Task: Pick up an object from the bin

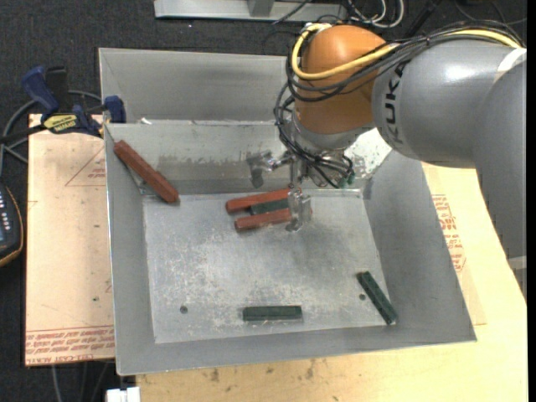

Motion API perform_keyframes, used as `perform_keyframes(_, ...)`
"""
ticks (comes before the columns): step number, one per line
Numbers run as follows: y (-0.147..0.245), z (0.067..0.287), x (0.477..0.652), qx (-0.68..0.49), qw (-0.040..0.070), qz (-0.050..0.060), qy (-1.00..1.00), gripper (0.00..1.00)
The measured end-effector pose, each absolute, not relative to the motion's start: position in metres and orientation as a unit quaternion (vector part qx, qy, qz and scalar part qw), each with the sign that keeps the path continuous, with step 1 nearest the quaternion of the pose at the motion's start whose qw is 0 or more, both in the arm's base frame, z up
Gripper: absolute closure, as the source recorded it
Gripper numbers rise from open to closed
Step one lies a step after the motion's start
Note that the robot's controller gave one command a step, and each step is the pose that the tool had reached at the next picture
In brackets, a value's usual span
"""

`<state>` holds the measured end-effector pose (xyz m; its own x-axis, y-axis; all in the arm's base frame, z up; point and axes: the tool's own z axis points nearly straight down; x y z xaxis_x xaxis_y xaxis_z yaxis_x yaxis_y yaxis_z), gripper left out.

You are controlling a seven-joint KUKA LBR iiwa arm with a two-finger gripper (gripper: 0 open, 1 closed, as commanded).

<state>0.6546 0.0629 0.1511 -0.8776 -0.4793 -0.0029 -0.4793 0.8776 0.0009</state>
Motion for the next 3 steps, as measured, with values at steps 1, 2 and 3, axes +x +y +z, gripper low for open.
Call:
perform_keyframes(1, 0.072, 0.068, 0.655, -0.181, 0.000, 0.001, 0.983, 0.00)
perform_keyframes(2, 0.072, 0.075, 0.658, -0.181, 0.004, 0.001, 0.983, 1.00)
perform_keyframes(3, 0.075, 0.200, 0.626, -0.295, 0.005, 0.000, 0.955, 1.00)
